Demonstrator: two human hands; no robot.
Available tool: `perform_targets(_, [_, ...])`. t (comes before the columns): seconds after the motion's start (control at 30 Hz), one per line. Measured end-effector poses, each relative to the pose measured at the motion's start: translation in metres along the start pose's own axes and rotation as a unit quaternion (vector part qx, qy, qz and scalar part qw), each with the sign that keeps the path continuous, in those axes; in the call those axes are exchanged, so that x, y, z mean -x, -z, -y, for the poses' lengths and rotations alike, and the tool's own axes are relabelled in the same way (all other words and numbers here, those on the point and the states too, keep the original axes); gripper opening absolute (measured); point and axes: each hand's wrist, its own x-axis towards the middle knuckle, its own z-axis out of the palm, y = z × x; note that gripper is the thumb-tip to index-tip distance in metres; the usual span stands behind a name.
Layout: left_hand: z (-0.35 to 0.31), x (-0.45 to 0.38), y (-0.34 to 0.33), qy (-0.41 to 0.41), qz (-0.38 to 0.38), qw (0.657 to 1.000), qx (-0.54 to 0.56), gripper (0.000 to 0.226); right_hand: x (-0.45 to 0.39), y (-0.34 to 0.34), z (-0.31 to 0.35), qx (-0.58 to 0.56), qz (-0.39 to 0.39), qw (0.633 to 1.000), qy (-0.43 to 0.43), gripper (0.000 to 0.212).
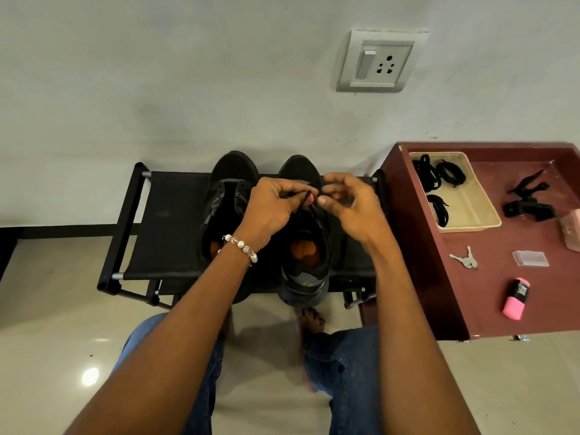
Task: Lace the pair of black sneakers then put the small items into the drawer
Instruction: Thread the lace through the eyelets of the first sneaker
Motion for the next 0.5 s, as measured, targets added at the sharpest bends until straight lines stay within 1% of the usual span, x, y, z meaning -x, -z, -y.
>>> perform_targets(0.03, [0.000,0.000,0.001,-0.002,0.004,1.000,0.001,0.012,-0.001,-0.002,-0.004,-0.007,0.051,0.999,-0.014,0.049])
perform_targets(0.07, [-0.001,0.001,0.001,-0.004,0.010,1.000,0.004,0.013,0.000,-0.004,-0.005,-0.005,0.080,0.997,-0.017,0.053])
perform_targets(0.1, [-0.002,0.002,0.002,-0.006,0.014,1.000,0.013,0.013,0.000,-0.005,-0.006,0.002,0.086,0.996,-0.011,0.051])
perform_targets(0.17, [-0.007,0.005,0.001,-0.005,0.014,0.999,0.034,0.014,0.001,-0.006,-0.004,0.008,0.056,0.998,-0.002,0.034])
perform_targets(0.27, [-0.016,0.011,0.000,0.026,-0.004,0.997,0.070,0.015,0.003,-0.007,0.000,0.007,0.005,1.000,-0.014,0.013])
perform_targets(0.4, [-0.028,0.016,0.007,0.066,-0.005,0.995,0.075,0.014,0.005,-0.003,0.013,-0.016,-0.005,0.999,-0.032,0.005])
perform_targets(0.5, [-0.046,0.019,0.012,0.092,-0.022,0.994,0.056,0.006,0.007,0.008,0.039,-0.029,0.014,0.998,-0.057,0.009])
